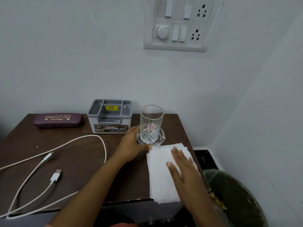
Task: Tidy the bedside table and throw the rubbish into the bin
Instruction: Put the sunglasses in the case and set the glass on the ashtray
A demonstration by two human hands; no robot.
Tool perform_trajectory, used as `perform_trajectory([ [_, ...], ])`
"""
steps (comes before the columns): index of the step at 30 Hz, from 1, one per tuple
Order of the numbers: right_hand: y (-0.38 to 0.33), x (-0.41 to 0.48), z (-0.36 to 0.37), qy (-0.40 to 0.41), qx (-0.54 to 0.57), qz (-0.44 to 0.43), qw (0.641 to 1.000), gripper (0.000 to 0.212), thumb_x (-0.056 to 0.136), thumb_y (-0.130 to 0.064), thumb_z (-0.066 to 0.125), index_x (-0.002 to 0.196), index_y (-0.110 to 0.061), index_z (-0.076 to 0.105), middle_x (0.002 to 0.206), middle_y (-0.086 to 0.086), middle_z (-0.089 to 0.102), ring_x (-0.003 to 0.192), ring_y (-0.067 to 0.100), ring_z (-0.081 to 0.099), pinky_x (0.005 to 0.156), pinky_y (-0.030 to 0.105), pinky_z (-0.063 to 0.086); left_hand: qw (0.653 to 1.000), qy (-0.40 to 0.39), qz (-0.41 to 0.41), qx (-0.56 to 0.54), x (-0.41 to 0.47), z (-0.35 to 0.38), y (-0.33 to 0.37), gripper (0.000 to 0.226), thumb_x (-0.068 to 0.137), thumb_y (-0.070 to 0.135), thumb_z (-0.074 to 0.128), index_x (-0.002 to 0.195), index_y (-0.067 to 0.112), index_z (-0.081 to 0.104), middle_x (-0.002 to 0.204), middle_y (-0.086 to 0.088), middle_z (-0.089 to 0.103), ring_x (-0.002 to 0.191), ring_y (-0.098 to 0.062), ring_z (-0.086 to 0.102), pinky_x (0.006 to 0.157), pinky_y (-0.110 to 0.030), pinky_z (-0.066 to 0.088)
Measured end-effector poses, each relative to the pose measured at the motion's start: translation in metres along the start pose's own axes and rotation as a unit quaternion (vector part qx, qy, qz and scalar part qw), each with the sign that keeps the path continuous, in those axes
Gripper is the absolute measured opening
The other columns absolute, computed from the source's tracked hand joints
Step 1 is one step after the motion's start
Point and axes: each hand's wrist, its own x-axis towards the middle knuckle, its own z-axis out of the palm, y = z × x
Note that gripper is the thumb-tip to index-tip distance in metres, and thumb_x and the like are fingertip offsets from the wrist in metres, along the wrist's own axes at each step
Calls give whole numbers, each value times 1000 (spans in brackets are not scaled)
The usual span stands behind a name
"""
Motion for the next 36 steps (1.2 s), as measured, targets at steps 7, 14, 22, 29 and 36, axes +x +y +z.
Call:
perform_trajectory([
  [7,8,101,4,-38,86,23,995,47,90,-12,60,135,-19,49,129,3,61,115,16,57,87,14,36,1000,-1,7,-8,24,8,7,68,61,18,85,123,18,57,122,0,56,115,-19,52,100,-37,44],
  [14,31,132,14,-18,94,26,995,54,88,-13,63,139,-17,45,138,5,53,126,19,51,100,19,35,1000,15,8,-24,48,16,4,69,61,16,85,123,19,58,119,5,53,117,-19,51,101,-36,43],
  [22,47,151,13,-5,129,27,991,54,87,-5,63,137,-17,47,137,7,54,123,17,54,98,15,35,999,23,1,-41,68,27,2,71,58,20,87,123,20,57,131,-5,52,119,-19,50,101,-33,42],
  [29,36,137,5,-15,106,15,994,58,92,-6,55,144,-20,34,148,5,39,138,18,35,109,20,26,999,-14,-5,-40,59,20,14,80,66,20,83,135,14,44,135,4,39,141,-23,22,107,-22,21],
  [36,18,23,-5,11,3,-10,1000,56,94,-59,18,144,-36,17,147,-24,15,140,-2,11,114,20,7,992,-10,105,75,-50,17,33,59,94,38,44,147,24,21,153,17,10,142,3,5,116,-17,14],
])
